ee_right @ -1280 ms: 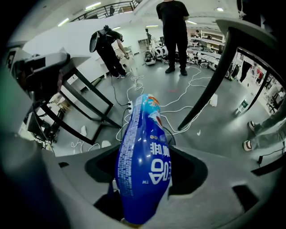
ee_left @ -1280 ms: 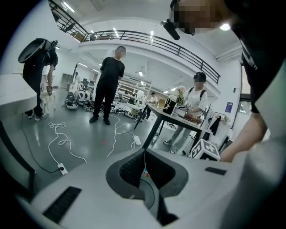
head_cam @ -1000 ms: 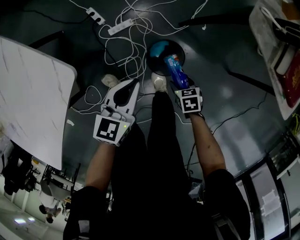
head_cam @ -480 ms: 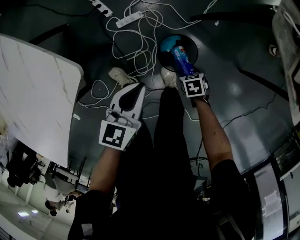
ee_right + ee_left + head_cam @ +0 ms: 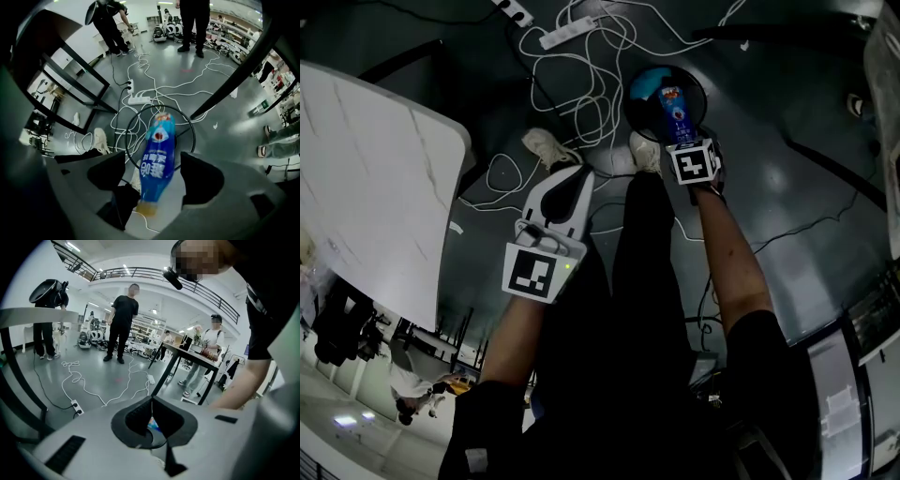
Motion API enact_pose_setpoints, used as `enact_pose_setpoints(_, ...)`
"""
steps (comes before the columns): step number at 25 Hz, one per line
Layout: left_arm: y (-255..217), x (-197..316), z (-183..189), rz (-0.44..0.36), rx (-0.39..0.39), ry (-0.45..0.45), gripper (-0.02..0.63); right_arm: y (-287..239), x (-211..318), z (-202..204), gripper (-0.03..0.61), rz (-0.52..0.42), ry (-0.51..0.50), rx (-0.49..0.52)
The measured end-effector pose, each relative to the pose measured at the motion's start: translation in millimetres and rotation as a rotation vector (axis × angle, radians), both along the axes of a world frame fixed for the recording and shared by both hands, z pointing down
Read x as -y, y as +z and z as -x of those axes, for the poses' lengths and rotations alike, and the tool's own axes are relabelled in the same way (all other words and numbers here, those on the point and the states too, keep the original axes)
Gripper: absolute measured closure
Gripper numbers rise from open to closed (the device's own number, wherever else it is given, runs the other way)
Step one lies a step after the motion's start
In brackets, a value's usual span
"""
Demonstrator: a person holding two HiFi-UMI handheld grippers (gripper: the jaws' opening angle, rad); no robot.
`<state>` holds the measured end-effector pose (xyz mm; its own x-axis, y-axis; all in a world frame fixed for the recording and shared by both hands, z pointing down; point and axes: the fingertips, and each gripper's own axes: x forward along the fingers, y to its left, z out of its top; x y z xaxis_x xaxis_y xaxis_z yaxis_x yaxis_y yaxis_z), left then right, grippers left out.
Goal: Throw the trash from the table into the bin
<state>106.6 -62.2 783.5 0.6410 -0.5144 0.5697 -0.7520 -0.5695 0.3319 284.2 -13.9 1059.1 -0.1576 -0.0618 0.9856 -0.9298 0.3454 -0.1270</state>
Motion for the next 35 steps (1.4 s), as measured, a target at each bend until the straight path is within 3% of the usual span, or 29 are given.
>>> enact_pose_setpoints(13, -22, -2, -11, -0.008, -0.033, 0.019, 0.598, -46, 18, -12, 0.256, -0.122, 0.082, 0.005)
enact_pose_setpoints(14, -24, 0, -10, -0.01, -0.032, 0.018, 0.598, -53, 21, -10, 0.265, -0.138, 0.105, 0.015)
enact_pose_setpoints(16, -29, 6, -8, -0.018, -0.032, 0.014, 0.598, -74, 33, -8, 0.375, -0.2, 0.174, 0.042)
enact_pose_setpoints(22, -69, 32, -16, -0.105, -0.071, -0.001, 0.598, -166, 71, -3, 0.516, -0.429, 0.285, 0.109)
enact_pose_setpoints(27, -136, 56, -28, -0.202, -0.117, -0.012, 0.598, -272, 96, -14, 0.54, -0.601, 0.338, 0.167)
enact_pose_setpoints(35, -239, 79, -33, -0.336, -0.209, -0.021, 0.598, -426, 107, -32, 0.561, -0.851, 0.309, 0.203)
